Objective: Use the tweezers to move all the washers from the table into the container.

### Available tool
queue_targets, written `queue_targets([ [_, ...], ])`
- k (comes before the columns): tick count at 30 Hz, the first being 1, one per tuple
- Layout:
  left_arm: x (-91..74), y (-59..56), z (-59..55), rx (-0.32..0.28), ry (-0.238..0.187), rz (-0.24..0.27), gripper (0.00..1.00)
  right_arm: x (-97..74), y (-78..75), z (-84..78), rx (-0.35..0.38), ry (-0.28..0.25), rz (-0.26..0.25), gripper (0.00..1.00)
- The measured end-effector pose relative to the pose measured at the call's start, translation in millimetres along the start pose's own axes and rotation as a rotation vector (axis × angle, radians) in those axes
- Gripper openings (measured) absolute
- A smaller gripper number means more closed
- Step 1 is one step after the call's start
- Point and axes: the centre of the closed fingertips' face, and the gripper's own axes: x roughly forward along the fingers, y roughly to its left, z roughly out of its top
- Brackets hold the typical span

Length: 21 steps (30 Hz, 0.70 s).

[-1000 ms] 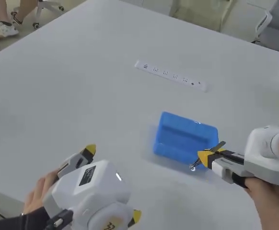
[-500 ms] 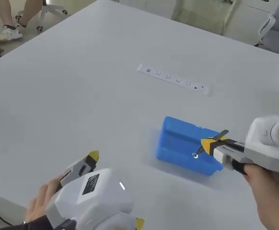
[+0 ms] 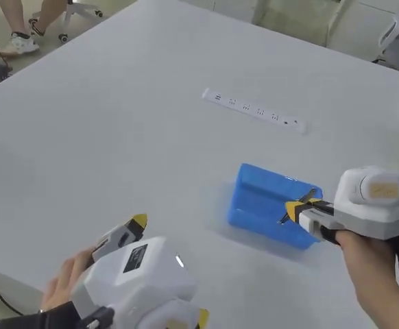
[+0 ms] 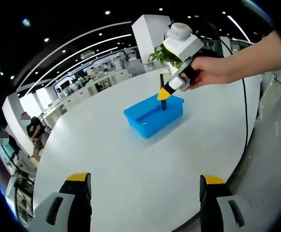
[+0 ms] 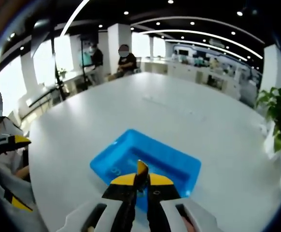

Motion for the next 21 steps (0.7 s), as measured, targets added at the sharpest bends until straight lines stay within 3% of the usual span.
queue_targets([
  [10,-7.5,5.9,12.2,-0.079,-0.057,-0.019,0.92,12.1,0.1,-16.9,-0.002,0.038,0.005,0.03],
  [12,-8.5,2.0,15.8,-0.089,-0.06,-0.06,0.9,13.5,1.1,-20.5,0.008,0.049,0.017,0.04],
  [13,-9.5,0.5,19.4,-0.089,-0.069,-0.081,0.87,13.9,-0.2,-18.2,0.01,0.026,0.011,0.04],
  [17,-16.8,7.0,49.2,-0.075,-0.129,-0.123,0.78,14.6,-1.7,-16.6,0.038,0.038,0.01,0.04],
  [19,-18.2,11.2,73.5,-0.053,-0.169,-0.163,0.73,10.4,-5.4,-10.7,0.011,0.011,-0.018,0.04],
  [21,-17.3,14.5,87.1,-0.042,-0.176,-0.179,0.66,-0.4,-4.6,0.3,-0.01,-0.035,-0.034,0.04],
])
